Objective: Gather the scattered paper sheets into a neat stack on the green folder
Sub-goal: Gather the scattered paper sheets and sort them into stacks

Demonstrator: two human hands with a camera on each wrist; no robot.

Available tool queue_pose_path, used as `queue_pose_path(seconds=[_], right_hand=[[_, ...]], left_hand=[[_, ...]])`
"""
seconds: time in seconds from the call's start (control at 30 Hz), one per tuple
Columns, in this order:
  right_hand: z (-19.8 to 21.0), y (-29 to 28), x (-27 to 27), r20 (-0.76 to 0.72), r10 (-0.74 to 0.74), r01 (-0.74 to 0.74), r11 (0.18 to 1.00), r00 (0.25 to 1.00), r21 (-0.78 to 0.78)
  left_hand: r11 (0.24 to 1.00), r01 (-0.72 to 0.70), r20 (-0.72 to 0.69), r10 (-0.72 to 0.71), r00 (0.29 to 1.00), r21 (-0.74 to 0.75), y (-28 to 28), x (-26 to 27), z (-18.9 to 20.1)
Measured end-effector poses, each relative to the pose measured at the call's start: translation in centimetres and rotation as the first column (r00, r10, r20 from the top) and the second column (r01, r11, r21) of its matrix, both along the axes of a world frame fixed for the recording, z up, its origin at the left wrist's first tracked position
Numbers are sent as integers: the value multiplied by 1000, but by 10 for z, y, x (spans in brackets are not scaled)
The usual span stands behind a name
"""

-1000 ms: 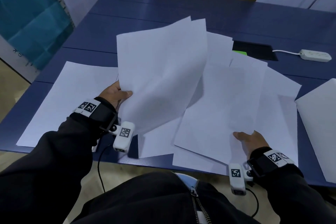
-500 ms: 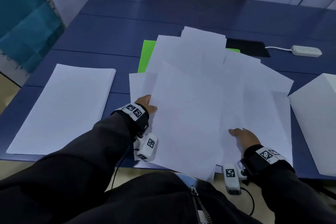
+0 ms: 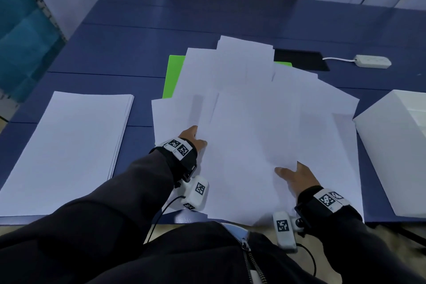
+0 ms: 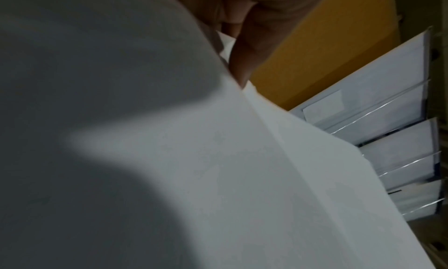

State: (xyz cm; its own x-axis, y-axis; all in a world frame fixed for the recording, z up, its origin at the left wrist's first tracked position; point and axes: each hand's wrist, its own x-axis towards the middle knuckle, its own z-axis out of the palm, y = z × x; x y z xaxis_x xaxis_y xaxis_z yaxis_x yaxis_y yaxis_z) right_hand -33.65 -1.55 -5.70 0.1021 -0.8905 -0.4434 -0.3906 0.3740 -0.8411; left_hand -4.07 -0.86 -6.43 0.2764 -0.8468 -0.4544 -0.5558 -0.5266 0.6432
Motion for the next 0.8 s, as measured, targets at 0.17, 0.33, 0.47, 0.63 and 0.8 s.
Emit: queue_pose_path(seconds=[0.17,0.33,0.47,0.63,0.8], right_hand=[[9,1,2,178,-60,73,995,982,-71],[24,-4,14,242,-67,105,984,968,-146],[38,-8,25,280,-79,148,961,957,-235],[59,-12,35,315,-118,223,920,942,-323],[72,-9,49,395,-77,235,899,915,-369]], left_hand=[[971,-129,-405,36,914,-203,10,12,16],[899,-288,-621,23,783,-330,4,20,33],[816,-386,-664,3,748,-430,1,20,56],[738,-469,-697,-3,717,-485,3,14,78],[762,-449,-728,-41,684,-466,4,3,81]])
